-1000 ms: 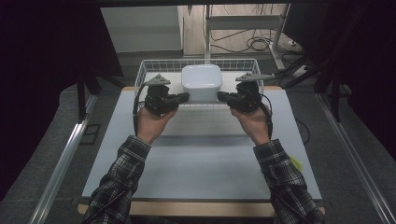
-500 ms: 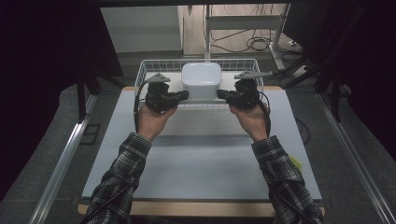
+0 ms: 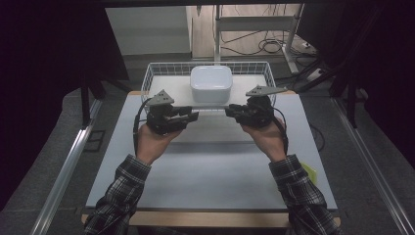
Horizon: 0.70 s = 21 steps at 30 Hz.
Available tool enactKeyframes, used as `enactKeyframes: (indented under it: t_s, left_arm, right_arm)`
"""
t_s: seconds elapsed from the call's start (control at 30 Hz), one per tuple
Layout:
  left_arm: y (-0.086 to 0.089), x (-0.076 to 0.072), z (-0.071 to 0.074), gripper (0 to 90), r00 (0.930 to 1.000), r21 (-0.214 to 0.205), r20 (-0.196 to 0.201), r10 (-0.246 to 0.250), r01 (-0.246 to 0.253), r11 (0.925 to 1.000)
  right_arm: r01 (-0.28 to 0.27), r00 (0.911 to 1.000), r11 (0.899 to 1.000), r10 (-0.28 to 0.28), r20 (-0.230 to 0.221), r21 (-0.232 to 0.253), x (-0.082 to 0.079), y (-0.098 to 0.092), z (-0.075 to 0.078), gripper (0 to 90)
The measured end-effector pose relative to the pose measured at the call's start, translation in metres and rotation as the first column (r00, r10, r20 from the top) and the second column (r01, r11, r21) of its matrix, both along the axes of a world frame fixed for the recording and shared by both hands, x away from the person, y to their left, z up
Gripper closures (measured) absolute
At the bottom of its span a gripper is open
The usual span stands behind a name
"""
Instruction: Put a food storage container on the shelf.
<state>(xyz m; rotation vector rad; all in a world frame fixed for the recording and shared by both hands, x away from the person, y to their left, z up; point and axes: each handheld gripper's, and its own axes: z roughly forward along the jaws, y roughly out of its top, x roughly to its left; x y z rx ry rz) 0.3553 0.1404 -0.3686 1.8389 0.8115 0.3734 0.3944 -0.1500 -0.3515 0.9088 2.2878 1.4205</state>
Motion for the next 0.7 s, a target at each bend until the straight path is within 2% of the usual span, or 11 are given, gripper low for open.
enactKeyframes:
  t_s: [0.17,0.27,0.4,0.53,0.7]
  left_arm:
    - [0.004,-0.011,-0.013,51.2,0.9997,-0.012,-0.018,-0.017,0.016,0.9998]
    - [0.007,-0.018,-0.025,50.3,0.9996,0.005,-0.028,-0.009,0.01,0.9999]
    - [0.009,-0.026,-0.042,40.7,0.9989,0.052,-0.046,0.01,-0.008,0.9986]
    - [0.013,-0.035,-0.054,33.2,0.9972,0.059,-0.075,0.006,-0.001,0.9983]
    - [0.016,-0.048,-0.069,23.3,0.9962,0.075,-0.088,0.001,0.006,0.9971]
  right_arm:
    - [-0.011,0.9999,1.0,0.011,-0.003,-0.01,-0.013,-0.002,-0.011,61.3]
    - [-0.013,0.9999,1.0,0.013,-0.012,-0.002,-0.02,-0.005,-0.017,56.1]
    - [0.003,0.9999,1.0,-0.003,-0.016,-0.002,-0.03,-0.01,-0.028,49.2]
    - [0.01,0.9996,1.0,-0.01,-0.028,-0.009,-0.038,-0.015,-0.039,41.4]
    - [0.019,0.9985,1.0,-0.019,-0.051,0.002,-0.046,-0.021,-0.055,33.1]
